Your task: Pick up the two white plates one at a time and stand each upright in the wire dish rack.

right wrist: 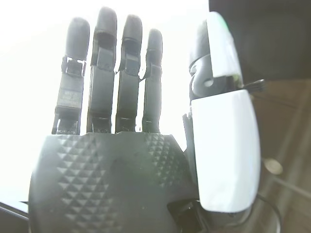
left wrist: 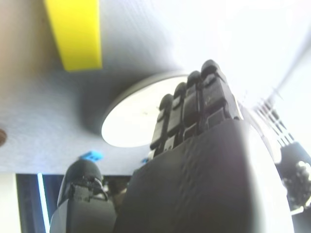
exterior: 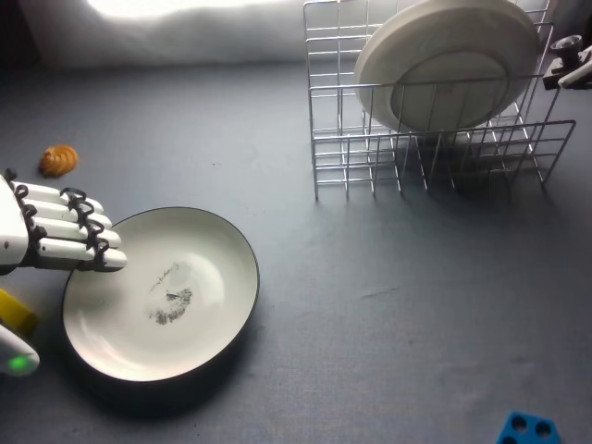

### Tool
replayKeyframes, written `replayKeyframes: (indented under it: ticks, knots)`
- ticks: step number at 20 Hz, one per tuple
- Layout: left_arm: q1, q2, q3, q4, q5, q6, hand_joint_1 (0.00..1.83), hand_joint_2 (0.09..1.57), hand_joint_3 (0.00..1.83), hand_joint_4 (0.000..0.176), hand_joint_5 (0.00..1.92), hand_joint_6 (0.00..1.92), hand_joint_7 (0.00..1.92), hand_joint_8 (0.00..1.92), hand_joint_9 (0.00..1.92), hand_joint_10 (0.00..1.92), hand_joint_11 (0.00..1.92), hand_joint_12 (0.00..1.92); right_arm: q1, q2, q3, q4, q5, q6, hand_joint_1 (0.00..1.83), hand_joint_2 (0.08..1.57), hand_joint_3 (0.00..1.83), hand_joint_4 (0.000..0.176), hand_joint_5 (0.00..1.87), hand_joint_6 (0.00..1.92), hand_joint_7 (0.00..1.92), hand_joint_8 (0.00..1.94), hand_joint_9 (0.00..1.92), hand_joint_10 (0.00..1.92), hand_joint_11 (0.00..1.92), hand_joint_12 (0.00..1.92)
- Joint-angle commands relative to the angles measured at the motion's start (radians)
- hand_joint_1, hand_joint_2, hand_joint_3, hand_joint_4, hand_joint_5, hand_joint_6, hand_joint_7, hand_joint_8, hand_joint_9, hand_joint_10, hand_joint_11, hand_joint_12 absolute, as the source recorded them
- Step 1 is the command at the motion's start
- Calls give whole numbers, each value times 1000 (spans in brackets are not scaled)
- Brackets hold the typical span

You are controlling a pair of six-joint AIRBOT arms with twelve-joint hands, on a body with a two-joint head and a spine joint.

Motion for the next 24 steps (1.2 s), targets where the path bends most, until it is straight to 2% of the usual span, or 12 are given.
replayKeyframes:
  ticks: [1,5,9,13,14,15,16,17,18,19,21,24]
  knots:
    - [-5,14,-1,-49,-31,-1,0,1058,0,0,4,0,0,0,0,0,0,0,8,8,-10,6,144,8,1033,1055,4,0,785,7,838,6,822,9,347,1183]
    - [13,11,-8,-47,-32,-1,0,1066,0,0,11,4,0,0,0,0,0,0,43,35,-91,-155,145,8,1045,1063,5,0,779,3,824,1,797,1,312,1198]
    - [37,4,-6,-45,-27,-1,0,1069,1,0,10,2,0,0,0,0,0,0,66,55,-187,-310,93,8,1060,1060,0,0,722,0,756,0,726,0,236,1180]
    - [55,-6,4,-45,-16,-1,0,1072,2,0,10,4,0,0,0,0,0,0,59,57,-275,-353,12,-166,1016,1033,0,0,477,0,510,0,497,0,17,1205]
    - [62,-10,6,-45,-12,-1,0,1074,3,0,11,4,0,0,0,0,0,0,54,56,-290,-353,-10,-180,979,1037,0,0,369,0,389,0,375,0,3,1044]
    - [70,-12,7,-45,-11,-4,0,1070,0,0,10,3,0,0,0,0,0,0,46,55,-302,-353,-12,-201,1080,1006,0,0,207,0,172,0,168,0,0,737]
    - [88,-16,7,-45,-9,-17,0,1069,0,0,10,3,0,0,0,0,0,0,35,51,-321,-353,-12,-266,1097,1001,0,0,170,2,127,0,120,3,0,632]
    - [95,-18,7,-45,-9,-21,0,1069,0,0,10,3,0,0,0,0,0,0,32,50,-328,-353,-12,-287,1097,1001,0,0,170,2,127,0,120,3,0,632]
    - [107,-21,8,-45,-8,-27,0,1070,1,0,3,0,0,0,0,0,0,0,28,49,-336,-353,-13,-310,1243,921,0,0,33,0,25,0,23,0,0,491]
    - [121,-24,8,-45,-7,-31,0,1070,1,0,3,0,0,0,0,0,0,0,23,48,-343,-353,-20,-319,1243,921,0,0,33,0,25,0,23,0,0,491]
    - [144,-30,8,-45,-5,-38,0,1077,3,0,0,0,0,0,0,0,0,0,3,45,-357,-344,-32,-356,1194,900,0,0,0,0,0,0,0,0,0,146]
    - [160,-34,8,-45,-5,-38,0,1075,2,0,4,1,0,0,0,0,0,0,-34,6,-361,-325,-30,-503,1116,863,0,0,0,0,0,0,0,0,0,72]
